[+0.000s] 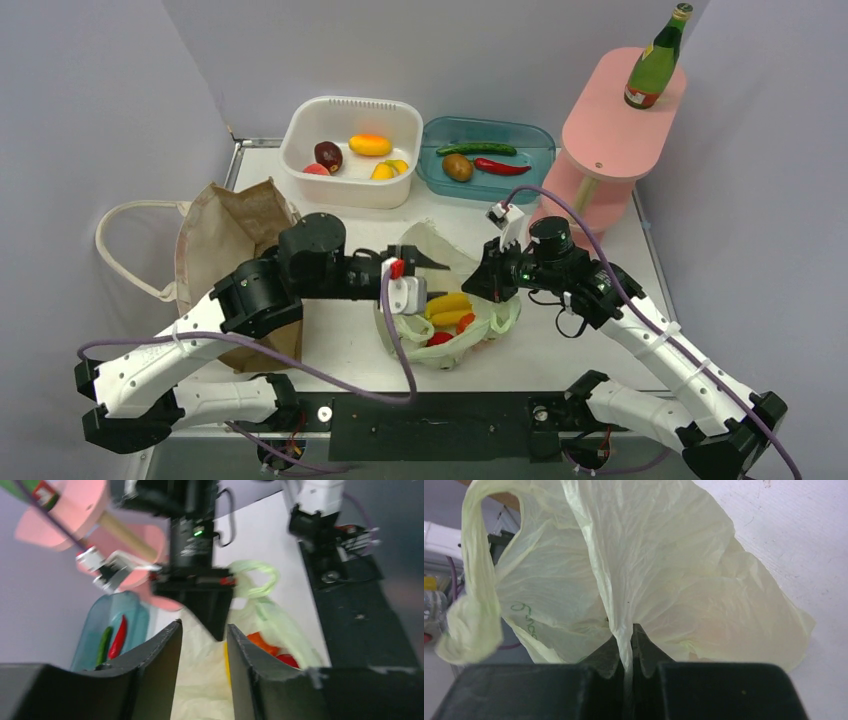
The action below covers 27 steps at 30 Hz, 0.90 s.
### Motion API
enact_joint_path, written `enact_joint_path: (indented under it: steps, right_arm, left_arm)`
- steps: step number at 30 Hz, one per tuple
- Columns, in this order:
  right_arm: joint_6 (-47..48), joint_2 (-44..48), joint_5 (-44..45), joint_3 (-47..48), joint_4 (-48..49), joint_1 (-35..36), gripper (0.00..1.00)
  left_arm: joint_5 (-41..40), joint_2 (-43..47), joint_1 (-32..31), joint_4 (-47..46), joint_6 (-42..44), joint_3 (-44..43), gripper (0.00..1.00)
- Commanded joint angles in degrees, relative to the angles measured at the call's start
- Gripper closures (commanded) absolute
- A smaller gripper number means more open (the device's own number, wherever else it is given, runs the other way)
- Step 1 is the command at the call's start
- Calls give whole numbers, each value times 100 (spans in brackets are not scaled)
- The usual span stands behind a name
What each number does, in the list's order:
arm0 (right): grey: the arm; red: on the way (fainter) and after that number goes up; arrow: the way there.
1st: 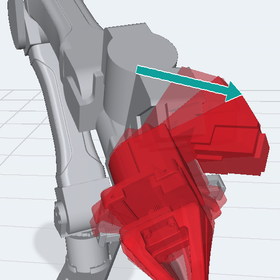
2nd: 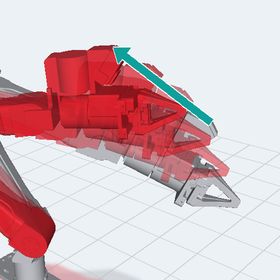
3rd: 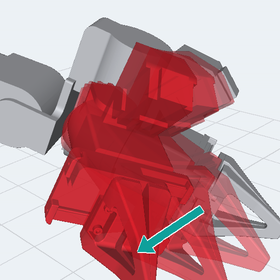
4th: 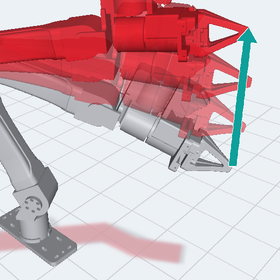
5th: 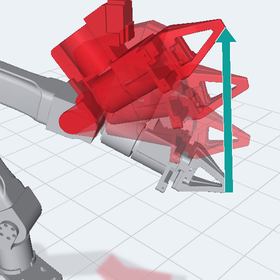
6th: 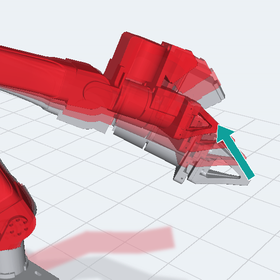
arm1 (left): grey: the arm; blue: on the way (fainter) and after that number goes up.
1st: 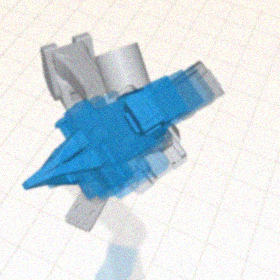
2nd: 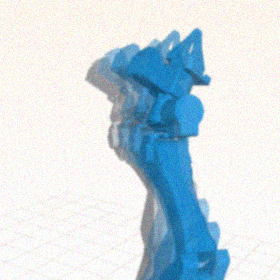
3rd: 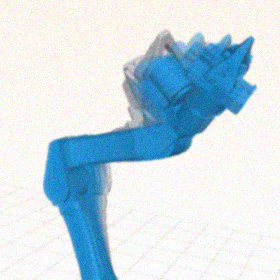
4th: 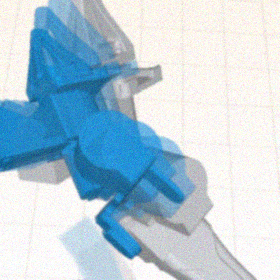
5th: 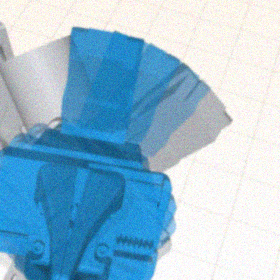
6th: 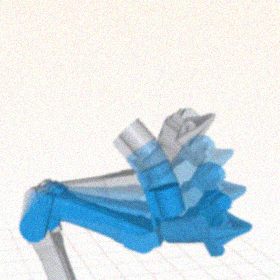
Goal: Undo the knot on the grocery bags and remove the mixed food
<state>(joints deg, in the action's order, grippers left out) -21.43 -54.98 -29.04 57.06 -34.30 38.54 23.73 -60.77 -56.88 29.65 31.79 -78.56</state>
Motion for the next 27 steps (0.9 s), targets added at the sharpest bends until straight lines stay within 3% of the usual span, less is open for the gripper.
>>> enact_joint_path:
  steps: [1,7,14,18,23,27]
  right_arm:
    - [-621,-72,-388,-21,510,-269,100]
    - [34,141,-262,-72,-15,-463,100]
    - [1906,207,491,-115,-1228,-473,100]
    - [2850,157,975,-193,-1524,-433,100]
    - [3296,210,1277,-495,-1551,-13,100]
    - [3146,223,1178,-500,-1310,256,100]
  left_arm:
    - [-483,-47,-808,209,40,177,68]
    - [-1170,-58,-791,235,84,1572,82]
    - [-1514,734,-822,798,1105,3661,84]
    - [-1765,986,-1072,1270,1456,4328,83]
    - [-1687,1161,-1289,1282,1419,4216,75]
    - [-1157,1376,-1253,627,460,3434,72]
